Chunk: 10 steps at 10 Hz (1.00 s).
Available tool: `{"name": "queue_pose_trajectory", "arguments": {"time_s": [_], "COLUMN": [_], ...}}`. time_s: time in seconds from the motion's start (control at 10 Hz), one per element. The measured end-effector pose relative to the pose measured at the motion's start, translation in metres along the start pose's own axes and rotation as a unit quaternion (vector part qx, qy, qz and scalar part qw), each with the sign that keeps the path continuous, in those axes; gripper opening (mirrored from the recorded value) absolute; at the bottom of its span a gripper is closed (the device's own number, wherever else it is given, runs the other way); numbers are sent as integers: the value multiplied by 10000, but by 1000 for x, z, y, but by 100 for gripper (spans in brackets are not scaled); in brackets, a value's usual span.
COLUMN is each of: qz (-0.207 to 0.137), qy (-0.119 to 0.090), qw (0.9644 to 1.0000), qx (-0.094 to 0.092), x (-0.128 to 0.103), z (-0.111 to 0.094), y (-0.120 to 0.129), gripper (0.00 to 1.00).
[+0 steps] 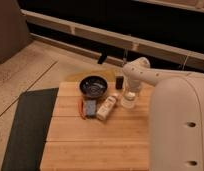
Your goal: Place the ceramic cup over the eraser
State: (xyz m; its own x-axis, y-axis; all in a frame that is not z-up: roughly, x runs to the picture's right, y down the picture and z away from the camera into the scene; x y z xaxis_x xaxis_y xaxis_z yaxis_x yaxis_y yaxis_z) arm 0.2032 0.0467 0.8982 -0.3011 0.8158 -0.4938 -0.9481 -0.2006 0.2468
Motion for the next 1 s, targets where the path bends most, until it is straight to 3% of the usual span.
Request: {"name": "queue_pose_trajectory", "arguments": {"time_s": [0.2, 0.4, 0.7, 1.0], "qz": [-21, 14, 142, 212], "qy": [-7, -11, -75, -240], "qw": [10000, 10000, 9999, 9995], "qx": [46, 42, 9, -77], "x": [-2, -3, -6, -6], "z": [1, 0, -20, -65], "y": [0, 1, -2, -1], "gripper": [10, 0, 0, 0]}}
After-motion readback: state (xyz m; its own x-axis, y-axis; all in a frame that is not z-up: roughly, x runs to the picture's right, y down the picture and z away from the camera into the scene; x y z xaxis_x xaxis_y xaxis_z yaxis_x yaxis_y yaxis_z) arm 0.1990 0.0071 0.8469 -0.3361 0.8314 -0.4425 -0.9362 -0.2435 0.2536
